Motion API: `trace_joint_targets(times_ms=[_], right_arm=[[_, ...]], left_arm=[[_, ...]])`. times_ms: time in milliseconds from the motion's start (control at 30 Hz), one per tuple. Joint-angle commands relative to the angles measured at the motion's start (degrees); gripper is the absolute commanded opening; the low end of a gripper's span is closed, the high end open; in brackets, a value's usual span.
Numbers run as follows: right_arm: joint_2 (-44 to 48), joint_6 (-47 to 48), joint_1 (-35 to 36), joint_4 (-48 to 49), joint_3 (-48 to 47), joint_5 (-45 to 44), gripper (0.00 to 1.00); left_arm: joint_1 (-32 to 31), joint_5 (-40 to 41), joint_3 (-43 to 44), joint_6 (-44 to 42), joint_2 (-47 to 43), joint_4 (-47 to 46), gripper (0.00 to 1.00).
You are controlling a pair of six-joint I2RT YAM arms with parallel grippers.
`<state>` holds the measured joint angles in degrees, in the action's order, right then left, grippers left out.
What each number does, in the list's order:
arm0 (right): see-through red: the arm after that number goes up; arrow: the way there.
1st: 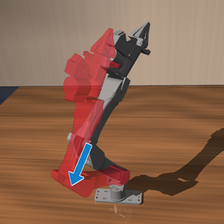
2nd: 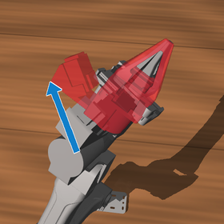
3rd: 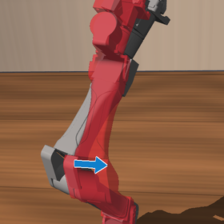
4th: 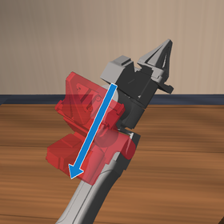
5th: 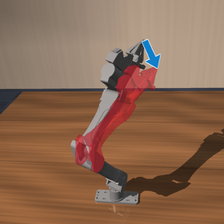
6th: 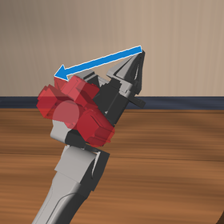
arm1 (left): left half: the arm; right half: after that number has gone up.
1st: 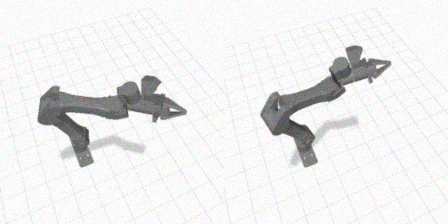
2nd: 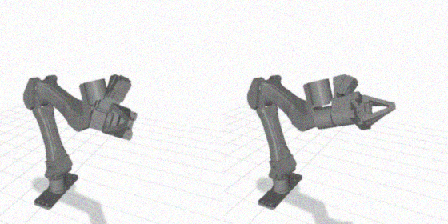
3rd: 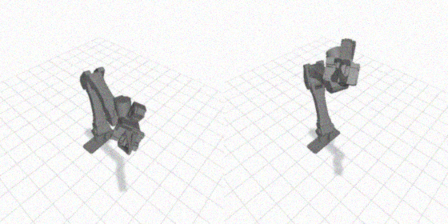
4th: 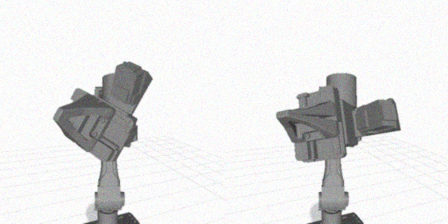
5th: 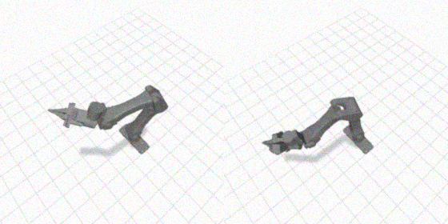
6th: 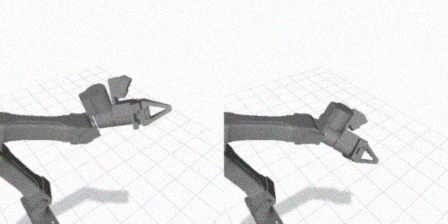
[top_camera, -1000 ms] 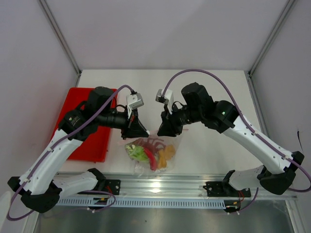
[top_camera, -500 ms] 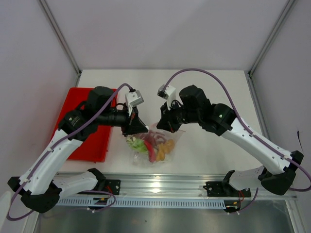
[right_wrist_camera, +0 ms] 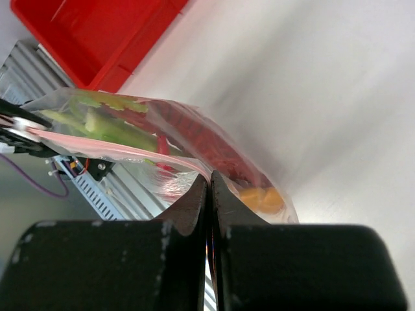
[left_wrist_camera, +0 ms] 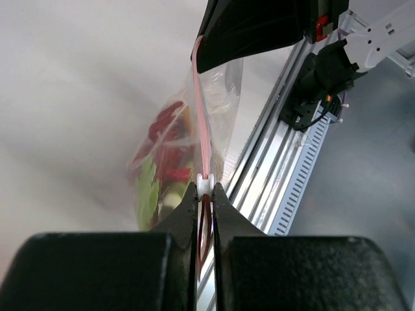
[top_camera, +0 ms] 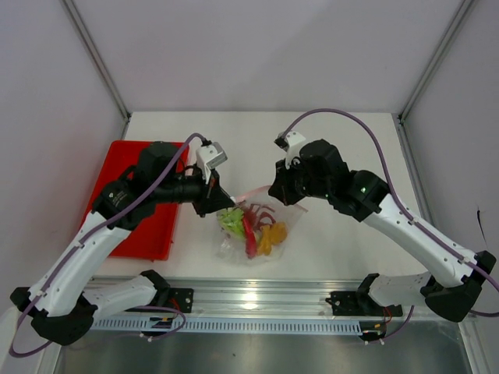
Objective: Place the food in the zip-top bag and seal the zipper
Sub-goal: Zip the zipper food storage bag at the center of the board.
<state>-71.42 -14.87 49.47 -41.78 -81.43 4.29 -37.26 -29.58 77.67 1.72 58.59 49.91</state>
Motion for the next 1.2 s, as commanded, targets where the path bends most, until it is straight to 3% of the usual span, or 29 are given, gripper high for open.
trace_joint_targets(times_ms=[0,433,700,1000,1100,1133,1167], right_arm=[[1.90,-0.86,-2.62,-3.66,1.09,-7.81,0.00],[1.72,-1.12,-3.42,-6.65,0.75,-8.79,0.00],[0.14,-0.42,-3.33,-5.42,1.18,-6.23,0.00],[1.37,-0.42,-3.42,-6.29,1.27,-9.04,0.00],[1.63,-0.60,-3.51,-6.56,1.27,-9.22,0.00],[1.63,-0.77,-3.51,-6.47,1.27,-9.22,0.00],[1.55,-0.94,-3.42,-6.47,1.27,-9.13,0.00]], left_arm=[[-0.19,2.33,0.03,1.80,-3.39,1.86,0.01],[0.34,6.91,-0.76,5.05,-8.04,4.14,0.01],[0.43,8.84,-8.76,10.05,-13.50,0.45,0.16],[0.52,12.27,-8.68,10.85,-14.47,1.15,0.09],[0.60,12.88,-8.67,10.77,-14.99,1.24,0.18],[0.52,13.23,-8.67,10.85,-15.08,1.16,0.36],[0.52,13.67,-8.67,10.85,-15.17,1.15,0.45]])
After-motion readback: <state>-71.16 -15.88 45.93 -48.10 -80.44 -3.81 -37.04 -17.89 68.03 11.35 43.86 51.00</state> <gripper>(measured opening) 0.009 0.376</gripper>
